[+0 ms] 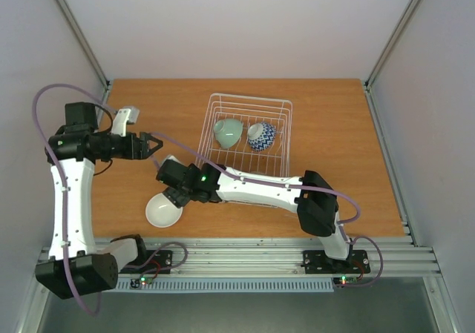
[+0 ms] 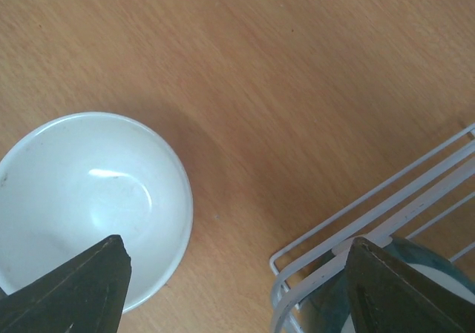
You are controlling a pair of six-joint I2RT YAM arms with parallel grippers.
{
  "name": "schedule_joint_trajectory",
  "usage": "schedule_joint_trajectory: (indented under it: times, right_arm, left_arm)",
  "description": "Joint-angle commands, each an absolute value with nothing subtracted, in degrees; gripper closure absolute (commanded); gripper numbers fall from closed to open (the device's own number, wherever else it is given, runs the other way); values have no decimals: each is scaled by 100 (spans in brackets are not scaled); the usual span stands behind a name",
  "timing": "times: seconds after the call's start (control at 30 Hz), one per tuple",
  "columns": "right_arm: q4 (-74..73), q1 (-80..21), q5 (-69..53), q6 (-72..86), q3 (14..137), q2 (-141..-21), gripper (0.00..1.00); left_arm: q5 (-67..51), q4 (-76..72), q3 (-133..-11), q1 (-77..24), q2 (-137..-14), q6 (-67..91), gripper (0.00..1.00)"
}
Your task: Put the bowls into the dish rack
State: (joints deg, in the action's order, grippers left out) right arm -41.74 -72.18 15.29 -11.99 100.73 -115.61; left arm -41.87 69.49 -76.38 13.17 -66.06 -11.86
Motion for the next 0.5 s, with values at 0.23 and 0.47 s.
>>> schedule_joint_trajectory:
  times: [0.23, 0.47]
  right_arm:
    - [-5240, -7338, 906, -2014, 10219, -11439, 20]
    - [-5317, -6877, 427, -2267, 10916, -11984, 19]
  left_arm:
    - [-2866, 3525, -7637, 2303, -6400, 198, 26]
    - [-3317, 3496, -7449, 2303, -6184, 258, 25]
